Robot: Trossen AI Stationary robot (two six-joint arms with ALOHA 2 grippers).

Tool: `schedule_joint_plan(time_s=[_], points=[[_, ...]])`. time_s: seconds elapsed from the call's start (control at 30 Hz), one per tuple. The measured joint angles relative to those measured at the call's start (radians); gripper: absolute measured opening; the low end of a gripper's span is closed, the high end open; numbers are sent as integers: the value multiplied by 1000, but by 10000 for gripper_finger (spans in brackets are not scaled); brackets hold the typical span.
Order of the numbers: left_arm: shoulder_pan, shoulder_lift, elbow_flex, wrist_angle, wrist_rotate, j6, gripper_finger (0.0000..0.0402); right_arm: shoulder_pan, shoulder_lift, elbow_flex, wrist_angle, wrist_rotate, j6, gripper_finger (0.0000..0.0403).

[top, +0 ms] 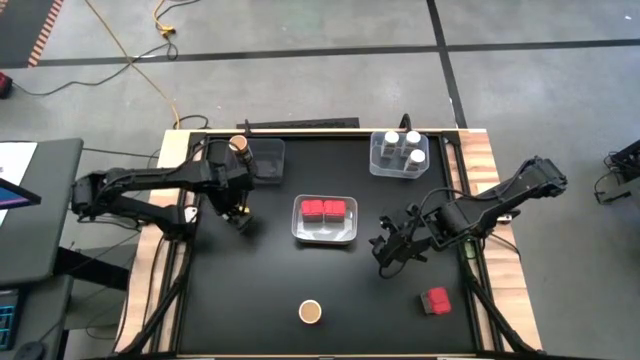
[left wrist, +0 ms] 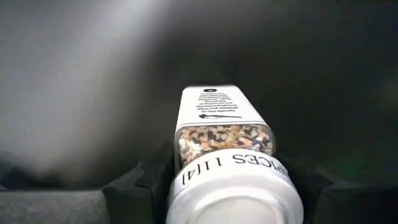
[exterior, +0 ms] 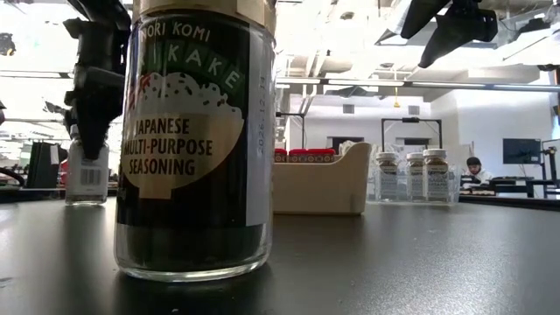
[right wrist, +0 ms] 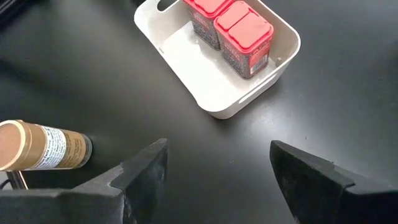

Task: Sort spices by type
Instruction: Put the white seasoning bottle into the transparent bin

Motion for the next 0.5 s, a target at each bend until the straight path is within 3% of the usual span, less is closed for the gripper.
schedule_joint_plan(time_s=[0.2,0.33,0.5], points=[[-102,1,7,-8,23,343,191,0,0,0,-2,0,-4,305],[-215,1,60,-1,31,501,191,0,0,0,-2,0,-4,305],[-361,1,141,6,30,804,191,0,0,0,0,0,-27,305]])
